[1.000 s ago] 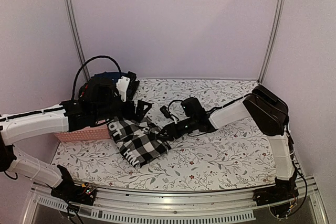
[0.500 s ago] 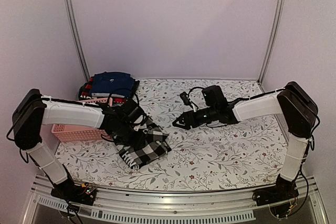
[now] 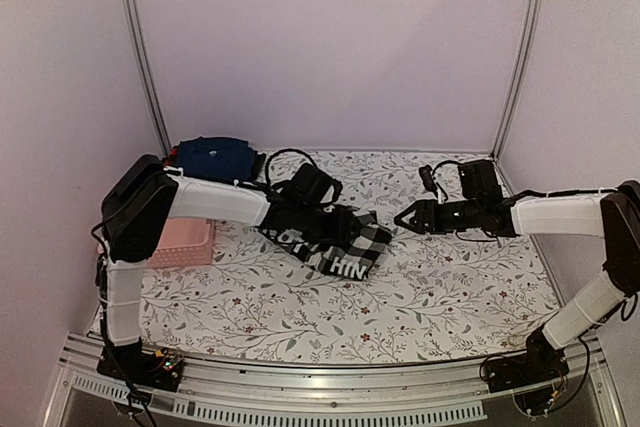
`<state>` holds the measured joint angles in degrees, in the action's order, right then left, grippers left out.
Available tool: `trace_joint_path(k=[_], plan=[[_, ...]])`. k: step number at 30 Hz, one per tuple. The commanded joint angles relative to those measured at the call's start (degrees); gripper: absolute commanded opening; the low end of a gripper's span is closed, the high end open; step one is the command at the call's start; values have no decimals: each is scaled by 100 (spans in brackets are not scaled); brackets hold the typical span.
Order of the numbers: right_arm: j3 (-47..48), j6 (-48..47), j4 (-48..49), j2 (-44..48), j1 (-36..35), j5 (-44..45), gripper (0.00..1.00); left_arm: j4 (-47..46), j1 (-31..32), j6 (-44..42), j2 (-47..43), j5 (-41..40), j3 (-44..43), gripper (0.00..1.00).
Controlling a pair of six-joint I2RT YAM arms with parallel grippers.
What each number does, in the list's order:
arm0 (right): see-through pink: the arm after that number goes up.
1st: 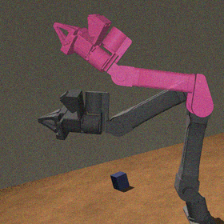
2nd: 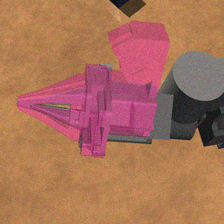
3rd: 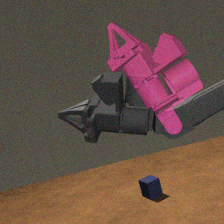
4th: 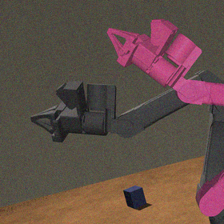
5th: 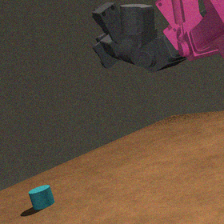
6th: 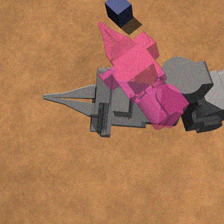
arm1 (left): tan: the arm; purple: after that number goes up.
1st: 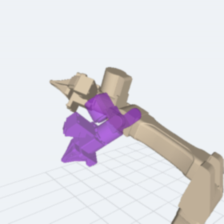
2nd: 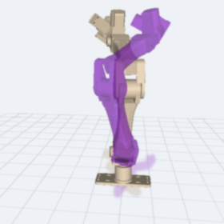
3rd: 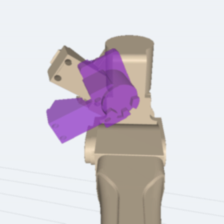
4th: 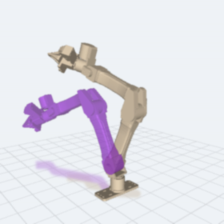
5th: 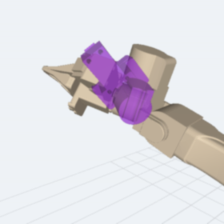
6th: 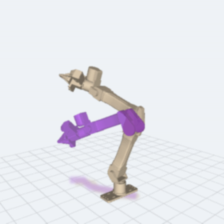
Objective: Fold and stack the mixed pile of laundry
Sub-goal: Move the square-folded shirt to the center of the board, then adjust the square-folded shirt at the center of the board.
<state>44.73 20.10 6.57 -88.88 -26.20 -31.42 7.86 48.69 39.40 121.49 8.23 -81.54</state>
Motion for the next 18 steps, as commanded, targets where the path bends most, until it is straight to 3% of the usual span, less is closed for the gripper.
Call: trace_joint_path(k=[1,7,10,18], plan=[[89,-314,-508,767,150,350,64,-634,-10,-78,-928,-496,250,71],[601,-122,-102,35,-454,-41,58,-703,-719,-329,-1986,-518,1337,74],[1010,-39,63,-650,-845,-163,57,-689,-1012,-457,-1988,-72,1689,72],[1287,-56,42,-2242,-1048,-552,56,-459,-1108,-420,-1556,-240,2125,69]])
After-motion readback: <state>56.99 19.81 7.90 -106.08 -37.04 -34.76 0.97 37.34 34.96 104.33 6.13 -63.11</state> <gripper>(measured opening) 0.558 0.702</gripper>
